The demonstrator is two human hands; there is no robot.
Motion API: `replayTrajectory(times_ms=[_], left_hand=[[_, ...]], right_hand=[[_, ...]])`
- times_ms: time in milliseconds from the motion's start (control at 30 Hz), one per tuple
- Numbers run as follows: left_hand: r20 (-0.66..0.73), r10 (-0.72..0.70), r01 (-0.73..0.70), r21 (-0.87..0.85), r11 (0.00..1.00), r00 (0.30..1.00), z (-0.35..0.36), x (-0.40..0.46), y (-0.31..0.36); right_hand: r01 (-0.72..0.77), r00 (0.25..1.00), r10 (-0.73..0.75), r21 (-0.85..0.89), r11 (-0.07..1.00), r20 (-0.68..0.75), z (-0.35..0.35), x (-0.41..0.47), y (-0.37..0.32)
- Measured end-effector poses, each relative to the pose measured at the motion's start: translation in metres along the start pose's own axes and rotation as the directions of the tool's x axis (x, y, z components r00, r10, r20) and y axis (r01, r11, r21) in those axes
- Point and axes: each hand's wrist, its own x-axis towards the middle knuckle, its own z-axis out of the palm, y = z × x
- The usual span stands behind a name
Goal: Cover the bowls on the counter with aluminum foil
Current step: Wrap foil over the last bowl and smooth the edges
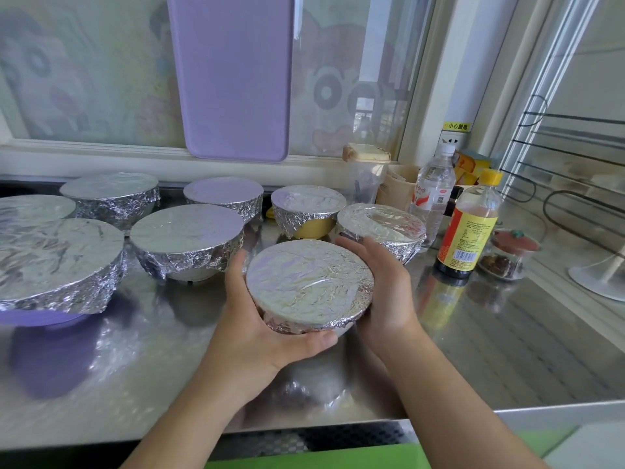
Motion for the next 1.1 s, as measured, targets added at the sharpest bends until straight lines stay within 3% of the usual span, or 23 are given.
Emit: replayTrajectory(times_ms=[267,667,900,1100], left_hand=[[0.01,0.036,-0.036,0.038,0.999,0.999,-0.001,0.001,-0.008],[0.051,-0.018,0.017,0.019,1.0,0.999,-0.007,0.005,-0.008],[0.06,-0.024,0.023,0.022,0.999,0.998,-0.007,0.003,-0.006],[-0.055,0.027,-0.019,0.139,0.99,0.998,-0.001,-0.006,0.002]], right_hand=[[0.011,0.997,-0.004,0.093,0.996,-0.071,0.005,0.0,0.012],[0.006,1.0,-0.005,0.062,0.998,-0.015,0.001,-0.007,0.007],[0.029,0.996,-0.021,0.091,0.995,-0.092,0.002,-0.006,0.009],[0.105,0.978,-0.097,0.037,0.994,-0.183,0.0,-0.005,0.01]])
